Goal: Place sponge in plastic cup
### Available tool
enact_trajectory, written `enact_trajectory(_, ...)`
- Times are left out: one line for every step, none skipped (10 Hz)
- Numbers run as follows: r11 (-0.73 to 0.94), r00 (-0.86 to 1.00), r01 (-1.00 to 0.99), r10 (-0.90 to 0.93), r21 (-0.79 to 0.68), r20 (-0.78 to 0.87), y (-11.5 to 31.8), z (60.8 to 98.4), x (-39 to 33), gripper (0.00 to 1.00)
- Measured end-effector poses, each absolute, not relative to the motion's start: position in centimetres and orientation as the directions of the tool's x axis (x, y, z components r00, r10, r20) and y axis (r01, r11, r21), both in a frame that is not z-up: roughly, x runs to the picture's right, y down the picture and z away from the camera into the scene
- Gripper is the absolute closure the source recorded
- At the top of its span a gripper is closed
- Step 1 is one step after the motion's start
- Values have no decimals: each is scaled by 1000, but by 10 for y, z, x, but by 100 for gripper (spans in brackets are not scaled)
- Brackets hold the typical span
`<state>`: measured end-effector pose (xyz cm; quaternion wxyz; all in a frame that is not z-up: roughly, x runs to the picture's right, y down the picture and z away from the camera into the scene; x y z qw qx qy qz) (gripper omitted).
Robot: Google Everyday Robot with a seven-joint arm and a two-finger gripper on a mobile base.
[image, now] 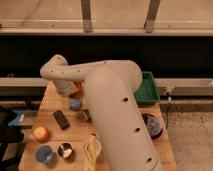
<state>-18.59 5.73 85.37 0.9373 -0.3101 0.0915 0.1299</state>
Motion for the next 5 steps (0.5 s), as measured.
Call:
enact_trajectory(769,951,-296,181,-567,-250,61,856,-189,20)
enact_trajectory(762,953,-289,173,-579,-248,67,858,-193,20)
enact_trajectory(759,953,-290,172,-583,-250,69,859,-192,20)
enact_trajectory(754,952,-294,173,-588,-254,71,860,-190,20)
enact_trajectory(749,951,-296,174,-593,-255,74,860,-190,20)
